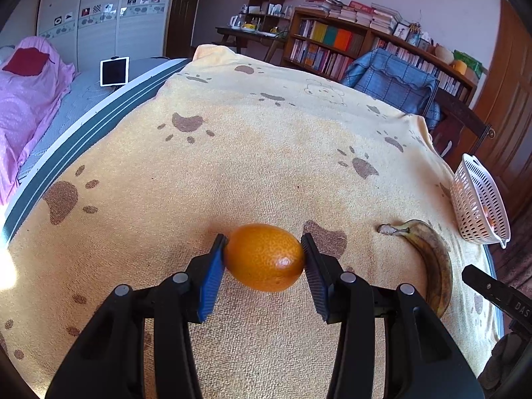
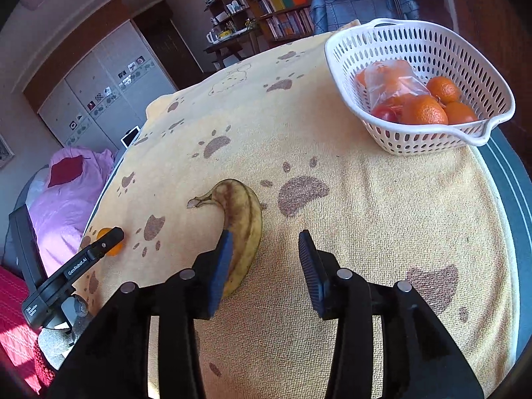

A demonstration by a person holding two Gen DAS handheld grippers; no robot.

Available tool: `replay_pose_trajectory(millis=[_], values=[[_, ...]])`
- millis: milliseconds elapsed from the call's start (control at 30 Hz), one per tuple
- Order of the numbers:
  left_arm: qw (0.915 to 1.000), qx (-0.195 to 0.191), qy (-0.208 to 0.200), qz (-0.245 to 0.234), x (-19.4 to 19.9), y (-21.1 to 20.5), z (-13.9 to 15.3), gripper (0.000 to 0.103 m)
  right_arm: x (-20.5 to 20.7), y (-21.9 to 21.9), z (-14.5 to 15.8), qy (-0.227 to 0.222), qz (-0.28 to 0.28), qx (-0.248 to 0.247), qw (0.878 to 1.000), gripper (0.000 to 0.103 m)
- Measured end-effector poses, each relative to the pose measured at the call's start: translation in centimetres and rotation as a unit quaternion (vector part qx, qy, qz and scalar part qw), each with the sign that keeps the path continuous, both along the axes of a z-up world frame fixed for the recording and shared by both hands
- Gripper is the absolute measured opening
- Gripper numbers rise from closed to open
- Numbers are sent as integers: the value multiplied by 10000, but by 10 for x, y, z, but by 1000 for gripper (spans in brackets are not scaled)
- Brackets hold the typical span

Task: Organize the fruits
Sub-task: 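Lift the banana with the right tool and carry it over the white basket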

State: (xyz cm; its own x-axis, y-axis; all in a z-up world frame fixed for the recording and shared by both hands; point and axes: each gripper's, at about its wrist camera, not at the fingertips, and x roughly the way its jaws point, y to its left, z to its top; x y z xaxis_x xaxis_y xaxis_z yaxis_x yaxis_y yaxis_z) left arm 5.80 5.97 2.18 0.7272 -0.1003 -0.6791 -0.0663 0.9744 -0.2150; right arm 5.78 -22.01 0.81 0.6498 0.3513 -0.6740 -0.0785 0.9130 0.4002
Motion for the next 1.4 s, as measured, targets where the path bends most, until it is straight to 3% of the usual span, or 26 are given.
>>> replay_pose_trajectory(millis=[167,367,533,700,867,1100,1400], values=[[10000,0,-13,10,0,0,0,46,17,33,6,-60,334,-407,9986,42],[10000,-79,-17,32,0,3,-1,46,48,62,-11,259,439,-1359,9894,44],[9999,-116,7,-2,1,3,-2,46,45,73,-15,28,485,-1932,9800,39],[9999,-139,17,-16,2,3,-2,46,44,57,-9,79,391,-1388,9895,34],[9999,-147,31,-17,1,3,-3,46,32,34,27,-305,195,-879,9955,32],[9999,-135,32,-22,1,2,-3,46,21,-13,73,-910,-436,-717,9923,31],[9999,-93,45,-16,2,2,-3,46,16,-71,95,-1144,-1170,-651,9844,31]])
